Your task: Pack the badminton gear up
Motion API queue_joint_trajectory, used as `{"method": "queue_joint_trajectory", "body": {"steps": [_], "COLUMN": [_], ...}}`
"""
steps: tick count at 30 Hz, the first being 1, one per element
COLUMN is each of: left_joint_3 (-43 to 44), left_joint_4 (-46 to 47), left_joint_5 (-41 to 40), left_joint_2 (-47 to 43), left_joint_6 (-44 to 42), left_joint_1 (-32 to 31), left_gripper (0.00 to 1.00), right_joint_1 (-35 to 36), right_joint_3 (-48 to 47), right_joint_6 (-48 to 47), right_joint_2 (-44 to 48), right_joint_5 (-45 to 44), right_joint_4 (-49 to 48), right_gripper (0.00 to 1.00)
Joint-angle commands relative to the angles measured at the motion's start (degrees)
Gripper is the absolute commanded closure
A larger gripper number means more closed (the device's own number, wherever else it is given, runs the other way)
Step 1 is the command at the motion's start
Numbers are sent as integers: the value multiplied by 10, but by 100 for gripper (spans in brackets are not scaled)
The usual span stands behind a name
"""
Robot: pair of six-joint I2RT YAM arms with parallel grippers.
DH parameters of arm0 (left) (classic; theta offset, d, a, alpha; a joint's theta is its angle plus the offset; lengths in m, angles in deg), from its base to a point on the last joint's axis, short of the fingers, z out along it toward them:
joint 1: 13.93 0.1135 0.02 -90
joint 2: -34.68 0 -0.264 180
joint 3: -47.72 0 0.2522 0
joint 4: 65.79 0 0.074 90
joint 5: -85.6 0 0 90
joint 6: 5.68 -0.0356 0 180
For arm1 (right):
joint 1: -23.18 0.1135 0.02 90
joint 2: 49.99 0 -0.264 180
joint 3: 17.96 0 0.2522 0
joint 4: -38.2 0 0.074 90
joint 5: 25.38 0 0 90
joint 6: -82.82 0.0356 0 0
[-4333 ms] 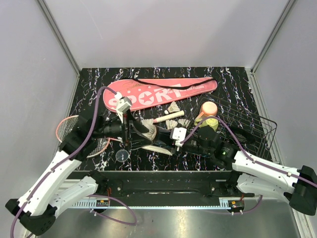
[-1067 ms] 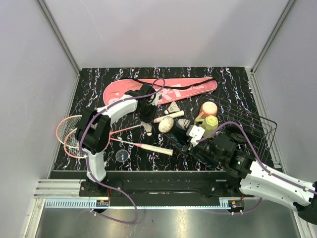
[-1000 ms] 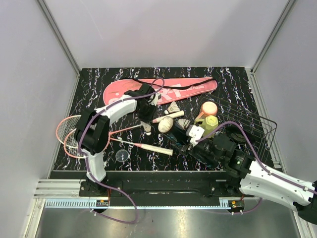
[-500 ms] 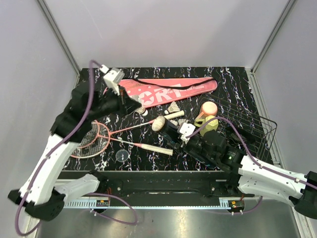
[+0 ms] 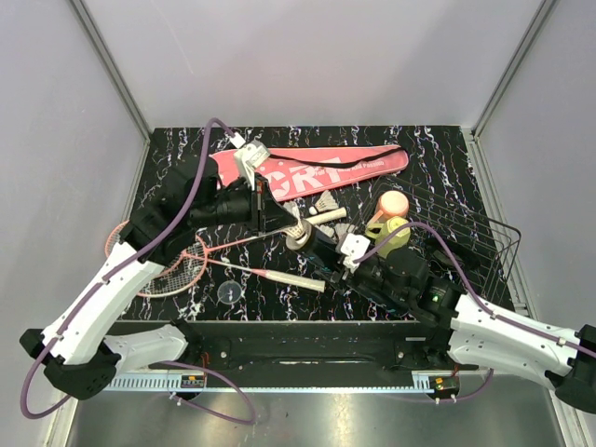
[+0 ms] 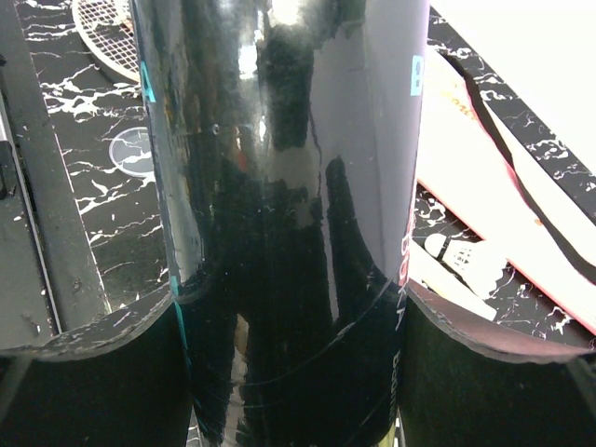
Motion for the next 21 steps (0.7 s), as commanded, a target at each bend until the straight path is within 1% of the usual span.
{"method": "queue_joint_trajectory", "body": {"steps": [1, 3, 4, 5, 6, 9, 12, 14, 18, 21], "left_joint_3": [-15, -26, -35, -39, -42, -42, -29, -28, -29, -33], "left_joint_4": [46, 81, 94, 102, 109, 91, 59, 54, 53, 48], "left_joint_5": [-3, 25, 54, 64, 69, 62, 55, 62, 104, 123], "left_joint_2": [-7, 1, 4, 4, -2, -22, -29, -27, 5, 29], "left_joint_6": [27, 43, 57, 62, 63, 50, 34, 34, 40, 39], "left_joint_1": [-21, -24, -25, -24, -24, -24, -24, -24, -26, -46], "left_gripper": [92, 86, 78, 65, 42, 20, 16, 16, 17, 16], "right_joint_1": [5, 5, 6, 5, 6, 5, 6, 5, 5, 6], "right_joint_3": [34, 29, 28, 28, 29, 32, 30, 33, 25, 30], "right_joint_6": [46, 42, 40, 40, 40, 42, 45, 39, 38, 41], "right_joint_2": [14, 15, 15, 15, 15, 16, 19, 17, 11, 12], "right_joint_5": [15, 12, 11, 9, 9, 13, 16, 17, 20, 21], "right_joint_4": [-2, 6, 7, 3, 1, -4, -2, -2, 4, -3], "right_gripper": [59, 59, 59, 59, 59, 59, 59, 59, 59, 59]}}
